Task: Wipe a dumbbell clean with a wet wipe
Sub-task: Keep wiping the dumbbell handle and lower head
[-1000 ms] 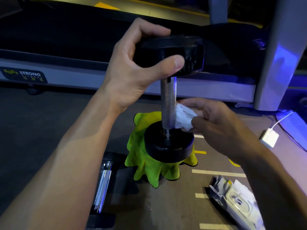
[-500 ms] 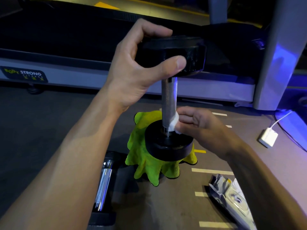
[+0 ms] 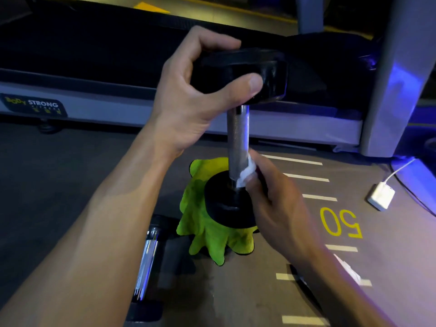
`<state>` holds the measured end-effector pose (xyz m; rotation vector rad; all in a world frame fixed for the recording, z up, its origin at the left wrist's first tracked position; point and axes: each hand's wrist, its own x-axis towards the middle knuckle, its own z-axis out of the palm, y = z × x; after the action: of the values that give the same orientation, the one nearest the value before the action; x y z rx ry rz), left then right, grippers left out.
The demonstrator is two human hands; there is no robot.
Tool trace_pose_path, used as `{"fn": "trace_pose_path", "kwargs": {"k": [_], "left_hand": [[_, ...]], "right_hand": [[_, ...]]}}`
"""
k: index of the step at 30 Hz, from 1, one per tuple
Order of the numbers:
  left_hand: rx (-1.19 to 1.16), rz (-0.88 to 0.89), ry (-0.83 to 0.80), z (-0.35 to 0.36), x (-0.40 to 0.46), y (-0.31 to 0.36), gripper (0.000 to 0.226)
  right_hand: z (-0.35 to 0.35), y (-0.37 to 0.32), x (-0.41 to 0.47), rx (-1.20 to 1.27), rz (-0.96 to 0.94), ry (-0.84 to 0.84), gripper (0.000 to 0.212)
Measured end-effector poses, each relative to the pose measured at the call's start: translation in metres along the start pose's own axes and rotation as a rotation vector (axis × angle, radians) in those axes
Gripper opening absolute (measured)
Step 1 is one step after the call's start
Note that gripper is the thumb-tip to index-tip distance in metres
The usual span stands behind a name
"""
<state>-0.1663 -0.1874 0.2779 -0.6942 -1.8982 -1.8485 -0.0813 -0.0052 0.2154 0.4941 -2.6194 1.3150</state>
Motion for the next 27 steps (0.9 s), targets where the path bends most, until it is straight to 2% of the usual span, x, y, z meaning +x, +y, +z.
{"fn": "trace_pose_path", "kwargs": {"k": [3,5,8,11,13,16,19,21,24,25,27], "left_hand": [[0.023,-0.003,0.012,0.0,0.002,0.0,0.044],[0.031,-0.004,0.017,-0.003,0.001,-0.001,0.044],[0.022,-0.004,0.015,-0.005,-0.001,-0.001,0.044],[0.006,-0.007,-0.002,-0.002,-0.001,0.001,0.045],[-0.006,-0.005,0.002,0.001,-0.001,0.002,0.046],[-0.011,0.002,0.021,0.006,-0.001,0.002,0.045],[0.014,0.009,0.056,0.012,-0.003,0.004,0.045],[0.048,0.014,0.097,0.016,-0.004,0.005,0.045],[0.11,0.014,0.151,0.021,-0.004,0.005,0.046],[0.124,0.012,0.159,0.022,-0.004,0.005,0.047],[0.135,0.007,0.147,0.024,-0.004,0.006,0.047]], "right_hand": [[-0.005,-0.008,0.013,0.248,0.171,0.0,0.024],[-0.011,-0.006,0.033,0.431,0.396,-0.061,0.047],[-0.01,-0.01,0.069,0.709,0.613,-0.301,0.075],[-0.004,-0.015,0.089,0.787,0.647,-0.485,0.08],[0.003,-0.014,0.09,0.761,0.659,-0.417,0.077],[0.017,-0.017,0.078,0.754,0.742,-0.078,0.068],[0.024,-0.031,0.052,0.464,0.685,0.173,0.056],[0.027,-0.045,0.021,0.364,0.534,0.241,0.046],[0.035,-0.054,-0.007,0.453,0.349,0.288,0.048],[0.036,-0.051,-0.002,0.442,0.377,0.285,0.049],[0.035,-0.04,0.024,0.464,0.561,0.285,0.056]]}}
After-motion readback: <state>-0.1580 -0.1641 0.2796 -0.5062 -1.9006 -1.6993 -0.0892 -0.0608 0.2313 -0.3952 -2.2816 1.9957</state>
